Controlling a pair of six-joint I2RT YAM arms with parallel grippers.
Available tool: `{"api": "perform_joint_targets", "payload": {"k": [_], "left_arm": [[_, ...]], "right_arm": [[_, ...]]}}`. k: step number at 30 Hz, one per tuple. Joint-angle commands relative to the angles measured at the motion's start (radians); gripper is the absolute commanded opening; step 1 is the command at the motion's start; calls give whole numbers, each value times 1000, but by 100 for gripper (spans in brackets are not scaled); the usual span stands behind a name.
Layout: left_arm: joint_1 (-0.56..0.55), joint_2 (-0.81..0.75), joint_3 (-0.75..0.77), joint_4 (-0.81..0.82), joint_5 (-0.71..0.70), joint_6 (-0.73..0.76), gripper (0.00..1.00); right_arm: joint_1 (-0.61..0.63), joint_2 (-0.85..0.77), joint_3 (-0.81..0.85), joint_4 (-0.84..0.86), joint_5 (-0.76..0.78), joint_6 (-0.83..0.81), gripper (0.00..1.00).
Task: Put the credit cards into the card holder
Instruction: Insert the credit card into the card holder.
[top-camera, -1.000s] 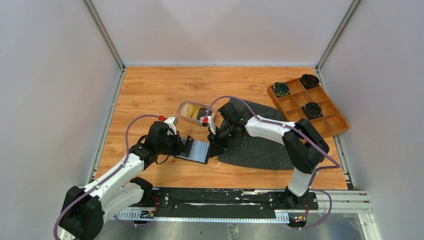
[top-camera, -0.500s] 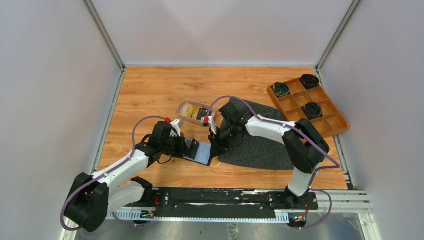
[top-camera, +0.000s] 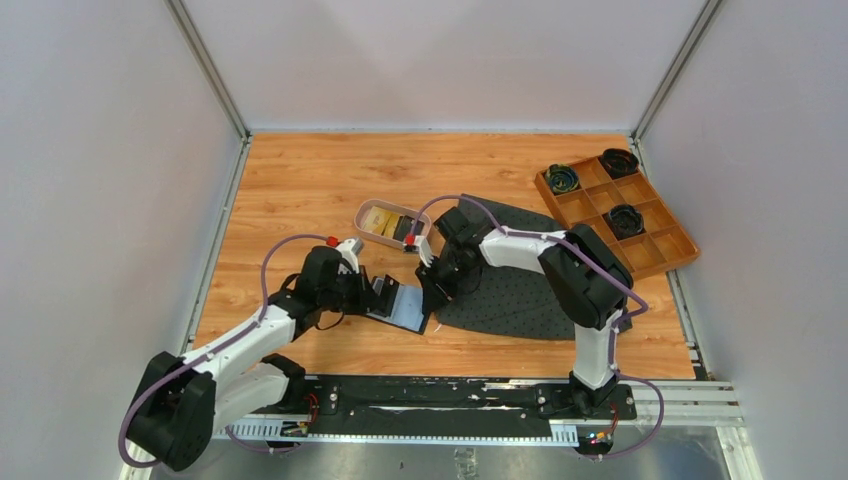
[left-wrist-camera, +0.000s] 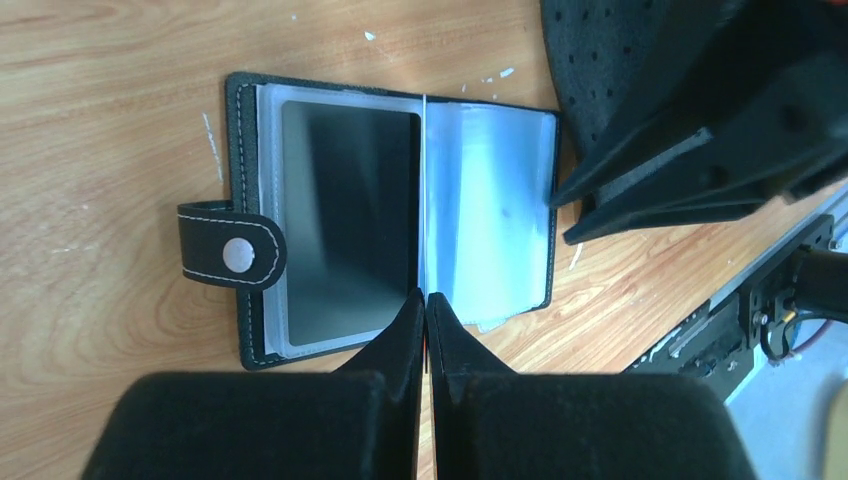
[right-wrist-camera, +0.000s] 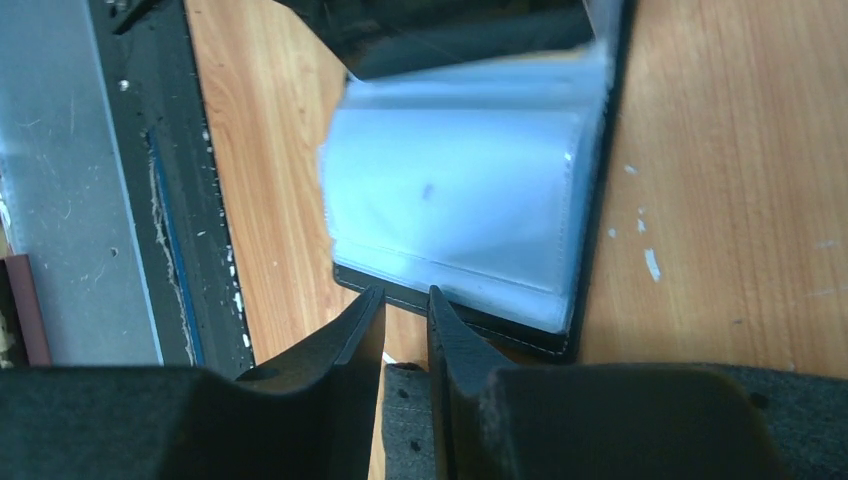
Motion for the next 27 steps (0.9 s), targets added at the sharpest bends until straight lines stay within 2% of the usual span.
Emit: {"api": "perform_joint_targets", "payload": {"k": [1, 6, 16, 22, 27], "left_arm": [[7, -66, -20, 4, -56, -14, 0], [9, -87, -22, -5, -44, -12, 0], [26, -91, -35, -15, -43, 6, 0], [74, -157, -51, -33, -111, 10, 0], [119, -135, -97, 53, -8, -32, 0]], "right_arm": [[-10, 31, 25, -21, 103, 72, 25], [-10, 80, 68, -26, 209, 90, 25], [-11, 186, 214, -104, 372, -67, 25], [-14, 193, 235, -126, 355, -132, 26], [-17, 192, 236, -133, 335, -138, 26]]}}
